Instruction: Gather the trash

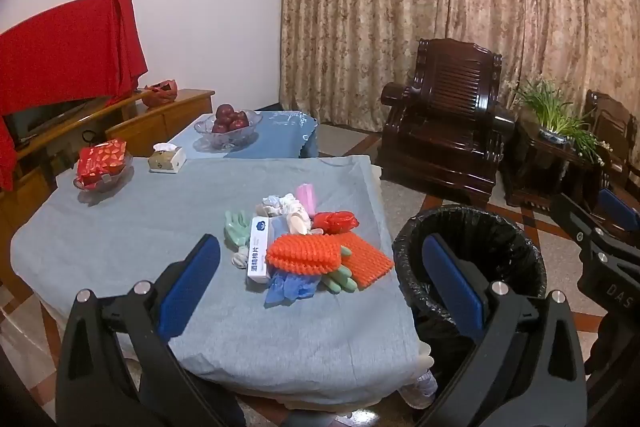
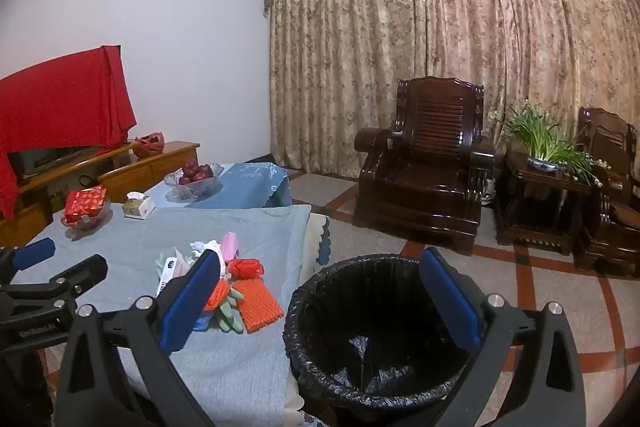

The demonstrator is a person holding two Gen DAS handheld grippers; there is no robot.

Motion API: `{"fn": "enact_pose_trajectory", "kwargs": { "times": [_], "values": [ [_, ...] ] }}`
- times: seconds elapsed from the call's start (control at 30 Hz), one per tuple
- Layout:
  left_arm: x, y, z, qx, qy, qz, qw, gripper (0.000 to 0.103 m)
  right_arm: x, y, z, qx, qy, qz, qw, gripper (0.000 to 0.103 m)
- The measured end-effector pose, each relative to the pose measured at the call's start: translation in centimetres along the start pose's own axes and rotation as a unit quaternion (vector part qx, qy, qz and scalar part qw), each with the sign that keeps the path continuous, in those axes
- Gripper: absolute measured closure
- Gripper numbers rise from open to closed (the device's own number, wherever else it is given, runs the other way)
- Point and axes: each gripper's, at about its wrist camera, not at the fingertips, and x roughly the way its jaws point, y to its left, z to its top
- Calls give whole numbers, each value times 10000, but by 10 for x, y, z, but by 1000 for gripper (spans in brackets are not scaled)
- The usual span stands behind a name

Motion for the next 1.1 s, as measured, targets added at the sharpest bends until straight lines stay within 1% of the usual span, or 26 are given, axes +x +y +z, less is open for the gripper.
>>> {"fn": "enact_pose_trajectory", "kwargs": {
  "times": [1.1],
  "values": [
    [0, 0, 0, -54, 18, -39, 10000, 5, 0, 1, 0, -12, -4, 3, 10000, 6]
  ]
}}
